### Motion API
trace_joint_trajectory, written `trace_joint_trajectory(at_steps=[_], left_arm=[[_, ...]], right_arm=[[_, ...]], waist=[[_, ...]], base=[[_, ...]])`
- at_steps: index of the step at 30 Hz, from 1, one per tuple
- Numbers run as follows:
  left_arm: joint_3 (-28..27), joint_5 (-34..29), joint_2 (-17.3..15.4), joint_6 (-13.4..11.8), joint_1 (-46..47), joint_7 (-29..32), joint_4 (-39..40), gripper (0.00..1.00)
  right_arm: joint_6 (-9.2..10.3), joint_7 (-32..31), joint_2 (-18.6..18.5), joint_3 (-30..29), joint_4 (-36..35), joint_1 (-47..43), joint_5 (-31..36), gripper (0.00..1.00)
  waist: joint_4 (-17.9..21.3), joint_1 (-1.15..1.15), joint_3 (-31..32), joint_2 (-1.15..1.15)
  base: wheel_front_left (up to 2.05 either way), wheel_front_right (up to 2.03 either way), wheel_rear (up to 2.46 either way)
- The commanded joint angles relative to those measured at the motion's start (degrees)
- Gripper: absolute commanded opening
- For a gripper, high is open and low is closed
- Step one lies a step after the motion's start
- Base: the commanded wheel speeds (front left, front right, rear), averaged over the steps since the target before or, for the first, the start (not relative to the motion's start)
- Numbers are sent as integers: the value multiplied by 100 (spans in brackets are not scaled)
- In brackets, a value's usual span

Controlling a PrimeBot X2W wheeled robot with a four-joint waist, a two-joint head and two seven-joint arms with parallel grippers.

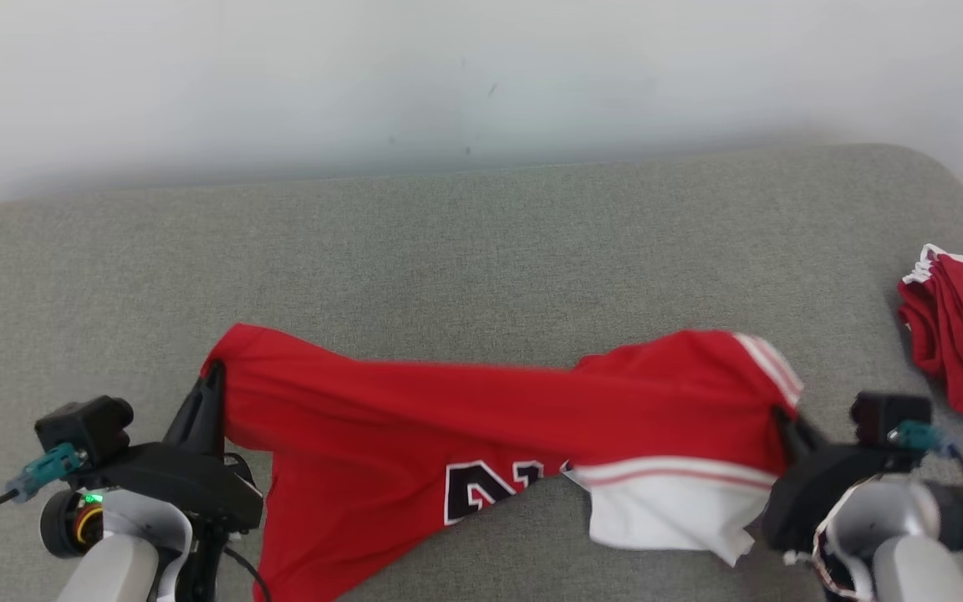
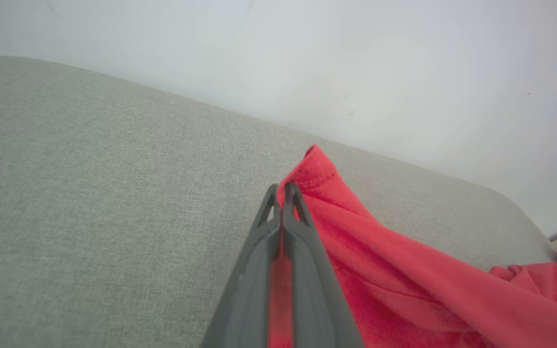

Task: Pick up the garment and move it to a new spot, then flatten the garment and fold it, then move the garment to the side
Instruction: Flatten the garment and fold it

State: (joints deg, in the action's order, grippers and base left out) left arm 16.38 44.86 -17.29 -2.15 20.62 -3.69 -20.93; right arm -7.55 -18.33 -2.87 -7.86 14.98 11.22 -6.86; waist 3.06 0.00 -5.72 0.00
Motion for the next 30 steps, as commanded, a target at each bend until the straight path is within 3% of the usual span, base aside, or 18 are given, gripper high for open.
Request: trace_joint_trajectory(at_steps=[1,5,11,12,16,21,22,23,30], left_arm=[[-39,0,-19,14,71,-54,19,0],[-133,76,-13,154,108,-293,90,0],[12,-19,151,239,247,-444,-40,0],[49,-29,190,263,264,-472,-71,0],[151,-44,383,317,228,-640,-224,0],[178,21,579,461,-111,-919,-403,0],[168,21,598,442,-176,-953,-443,25],[162,-8,607,422,-236,-981,-478,100],[-49,-92,589,274,-612,-1116,-666,100]], right_arm=[[15,47,1,-38,-58,80,74,0],[15,132,-3,-292,-314,596,453,0],[15,328,-12,-798,455,1758,569,0],[15,372,-9,-899,673,1914,473,100],[14,707,5,-906,1227,2285,559,100],[15,839,2,-344,1301,2065,337,100],[15,818,-2,-269,1233,1972,291,100],[15,781,-7,-189,1154,1870,272,100],[15,533,-3,-75,281,994,227,100]], waist=[[-5,0,7,0],[-11,0,-15,0],[-179,0,-155,0],[-216,0,-182,0],[-387,0,-250,0],[-438,0,-163,0],[-428,0,-132,0],[-414,0,-105,0],[-302,0,65,0]], base=[[0,0,0],[0,0,0],[0,0,0],[0,0,0],[0,0,0],[0,0,0],[0,0,0],[0,0,0],[0,0,0]])
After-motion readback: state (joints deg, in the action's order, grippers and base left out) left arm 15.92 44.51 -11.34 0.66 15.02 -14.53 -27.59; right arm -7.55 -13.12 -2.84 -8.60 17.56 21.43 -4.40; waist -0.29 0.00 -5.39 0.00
